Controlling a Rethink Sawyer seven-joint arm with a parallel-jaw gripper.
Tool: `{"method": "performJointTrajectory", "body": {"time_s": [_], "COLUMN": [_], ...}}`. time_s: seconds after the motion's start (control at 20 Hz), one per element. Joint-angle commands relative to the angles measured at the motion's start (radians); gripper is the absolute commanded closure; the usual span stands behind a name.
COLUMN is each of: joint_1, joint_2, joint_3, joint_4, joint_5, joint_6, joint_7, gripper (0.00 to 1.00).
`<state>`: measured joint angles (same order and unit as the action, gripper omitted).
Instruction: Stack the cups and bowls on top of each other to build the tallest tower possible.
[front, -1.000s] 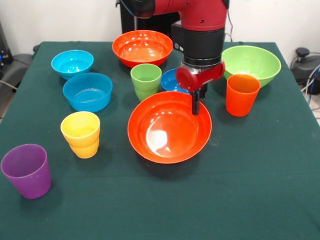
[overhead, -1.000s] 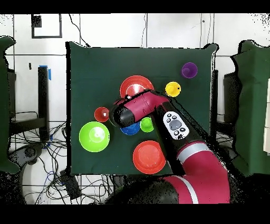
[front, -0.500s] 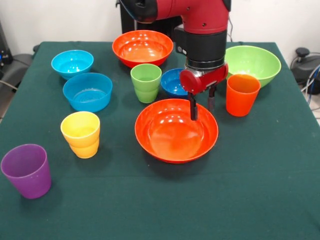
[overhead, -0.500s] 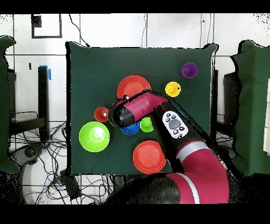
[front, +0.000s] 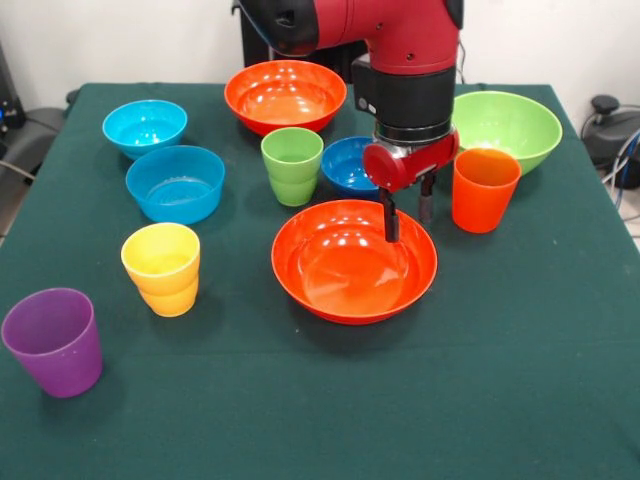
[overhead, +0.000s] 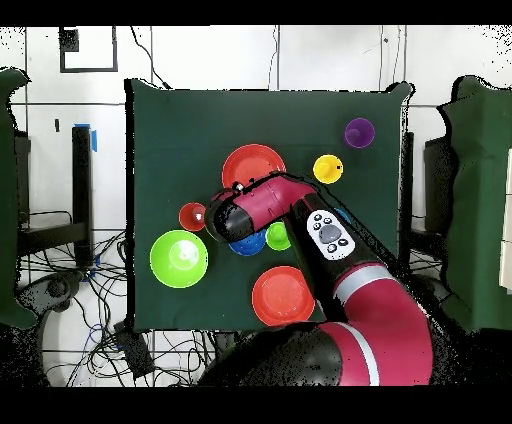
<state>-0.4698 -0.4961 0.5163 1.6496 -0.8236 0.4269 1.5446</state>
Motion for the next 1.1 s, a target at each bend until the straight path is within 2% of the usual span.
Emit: {"method": "performJointTrajectory", "body": {"time_s": [0.05, 0.45, 1.1], "joint_1": [0.005, -0.003, 0.008], "joint_2": [0.027, -0.070, -0.097], "joint_3": [0.033, 0.056, 0.080], "joint_4": [-0.015, 0.048, 0.035], "joint_5": [-0.029, 0.030, 0.093], "joint_6": [0.012, 0.071, 0.154], "joint_7": [-0.068, -0.076, -0.123], "gripper": [0.00, 0.00, 0.00]}}
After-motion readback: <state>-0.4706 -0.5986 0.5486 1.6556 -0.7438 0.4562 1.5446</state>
